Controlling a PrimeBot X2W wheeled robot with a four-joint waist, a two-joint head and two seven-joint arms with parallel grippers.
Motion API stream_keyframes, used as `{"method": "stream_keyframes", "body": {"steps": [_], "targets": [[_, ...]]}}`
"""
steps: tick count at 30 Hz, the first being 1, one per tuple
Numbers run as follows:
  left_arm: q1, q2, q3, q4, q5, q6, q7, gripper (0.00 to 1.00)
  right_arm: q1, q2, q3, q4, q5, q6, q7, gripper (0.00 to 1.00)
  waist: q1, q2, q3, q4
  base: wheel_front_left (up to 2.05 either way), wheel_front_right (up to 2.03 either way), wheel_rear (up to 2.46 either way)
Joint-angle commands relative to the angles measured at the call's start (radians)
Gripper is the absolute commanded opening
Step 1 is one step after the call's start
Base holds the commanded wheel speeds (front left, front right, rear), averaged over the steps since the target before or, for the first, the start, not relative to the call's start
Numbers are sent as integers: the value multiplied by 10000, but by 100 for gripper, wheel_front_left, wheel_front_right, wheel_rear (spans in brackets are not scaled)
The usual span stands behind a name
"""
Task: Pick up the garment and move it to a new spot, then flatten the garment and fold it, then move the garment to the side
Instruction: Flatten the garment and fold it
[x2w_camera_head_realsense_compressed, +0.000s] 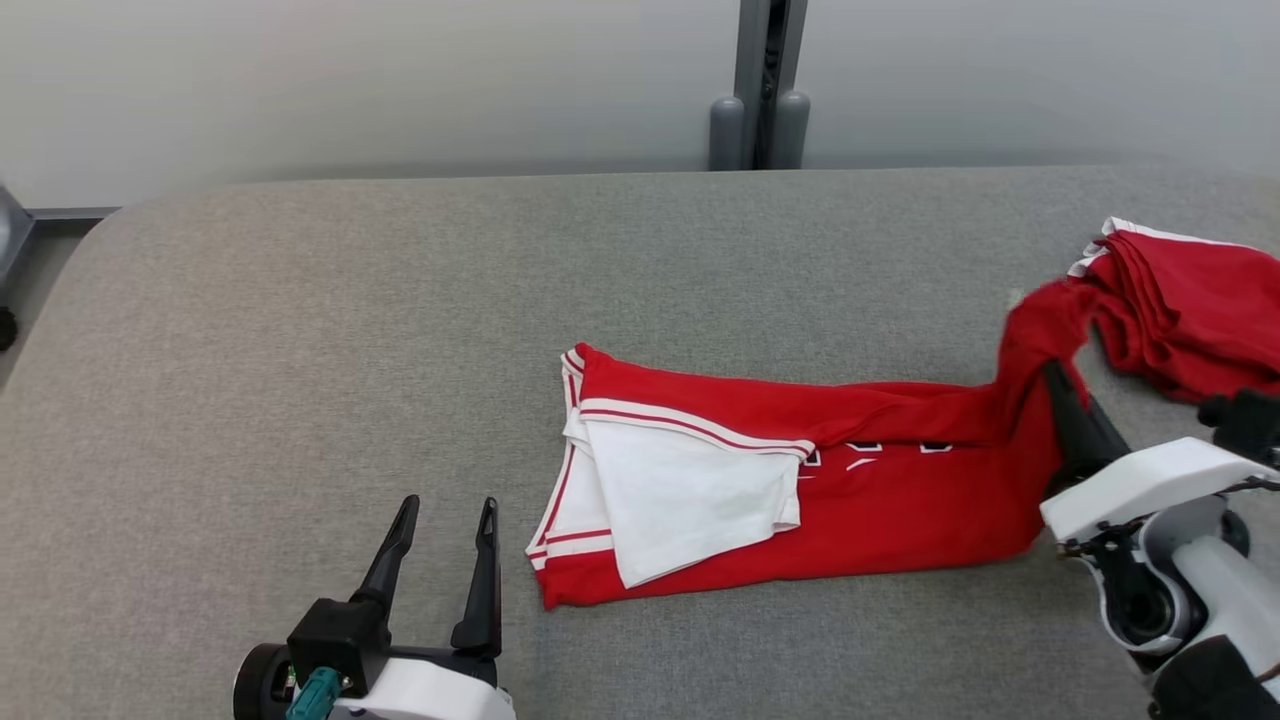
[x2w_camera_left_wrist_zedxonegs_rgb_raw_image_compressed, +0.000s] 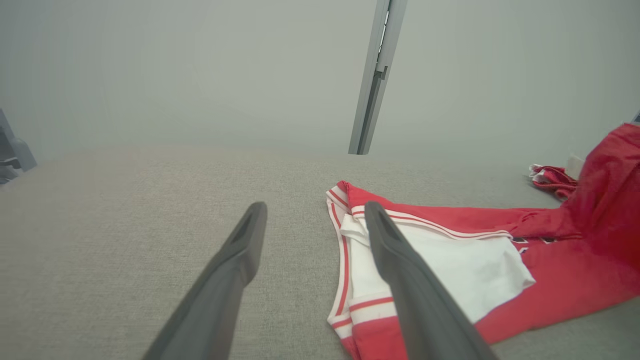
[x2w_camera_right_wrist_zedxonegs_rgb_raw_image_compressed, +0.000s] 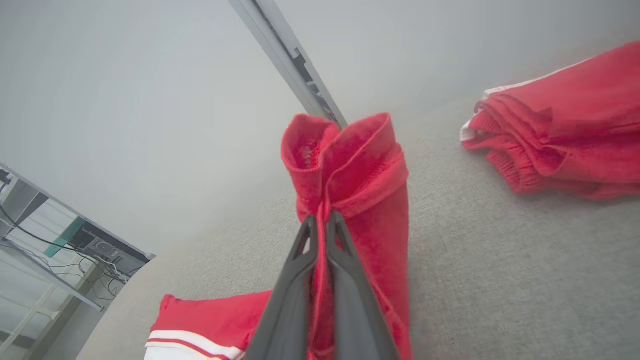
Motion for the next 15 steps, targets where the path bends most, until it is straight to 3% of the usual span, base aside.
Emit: {"method": "stream_keyframes", "body": {"steps": [1,8,15], "targets": [[17,30,18,-14,-35,22,-33,100,111,33,109,-185,-84,7,-63,0,0,-1,-73,112,0,0,0],[96,22,-27,-36,-92,23,-33,100,-158,545,833,-806,-295,7,92,0,0,-1,-160,619,0,0,0],[96,19,-90,-64,-143,76,-33,100,-516,1286,1442,-682,-434,7,191,0,0,-1,-99,1242,0,0,0]]}}
